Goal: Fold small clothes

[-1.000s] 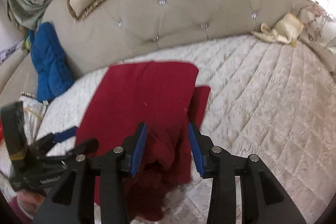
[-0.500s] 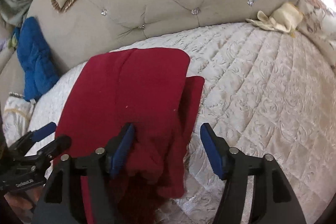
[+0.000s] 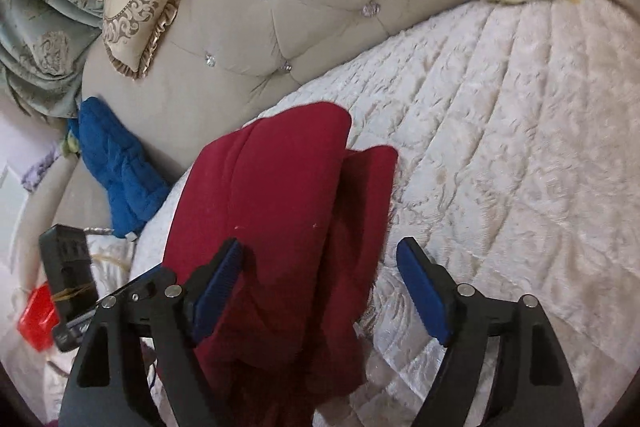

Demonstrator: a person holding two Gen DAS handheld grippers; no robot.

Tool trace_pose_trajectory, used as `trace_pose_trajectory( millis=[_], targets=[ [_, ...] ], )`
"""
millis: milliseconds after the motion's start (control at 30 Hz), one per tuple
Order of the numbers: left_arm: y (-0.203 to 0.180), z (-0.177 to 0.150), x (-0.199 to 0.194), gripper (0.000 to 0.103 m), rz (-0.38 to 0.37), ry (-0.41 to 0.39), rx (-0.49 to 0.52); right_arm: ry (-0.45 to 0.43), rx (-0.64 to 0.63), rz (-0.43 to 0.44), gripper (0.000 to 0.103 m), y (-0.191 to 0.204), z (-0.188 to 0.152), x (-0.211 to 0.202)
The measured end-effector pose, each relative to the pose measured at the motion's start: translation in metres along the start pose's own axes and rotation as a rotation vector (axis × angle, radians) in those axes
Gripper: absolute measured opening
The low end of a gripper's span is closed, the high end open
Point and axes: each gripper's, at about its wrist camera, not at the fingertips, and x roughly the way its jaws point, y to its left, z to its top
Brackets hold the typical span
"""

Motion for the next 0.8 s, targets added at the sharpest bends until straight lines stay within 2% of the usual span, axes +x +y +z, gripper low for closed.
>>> trace_pose_trajectory(
  millis=[133,233,367,400,467,500,533,600,800],
  targets=[
    [0.003,0.001,0.015,0.1,-0.04,0.027,-0.014,0.007,-0.019,0.038,0.069,0.006,0.001,0.01],
    [0.003,0.003,0.023,0.101,-0.061,0.041,-0.027,0.015,-0.044,0.031,0.074,0.012,0.003,0.019],
    [0.003,0.004,0.032,0.1,-0.08,0.064,-0.043,0.026,-0.08,0.002,0.075,0.02,0.006,0.027],
    [0.002,0.005,0.032,0.092,-0.082,0.064,-0.036,0.028,-0.103,-0.013,0.072,0.023,0.006,0.029],
    [-0.005,0.005,0.029,0.075,-0.107,0.066,-0.006,0.028,-0.132,-0.038,0.051,0.03,0.004,0.032],
    [-0.01,0.005,0.025,0.07,-0.084,0.063,0.011,0.03,-0.12,-0.02,0.032,0.034,0.003,0.032],
    [-0.015,0.004,0.02,0.068,-0.066,0.064,0.037,0.037,-0.099,0.012,0.024,0.035,0.002,0.03],
    [-0.023,0.002,0.008,0.058,-0.043,0.06,0.085,0.025,-0.109,0.013,0.022,0.045,-0.001,0.021],
    [-0.037,-0.011,-0.062,0.058,-0.022,0.063,0.136,0.055,-0.136,0.08,0.022,0.088,-0.013,-0.019]
  ],
)
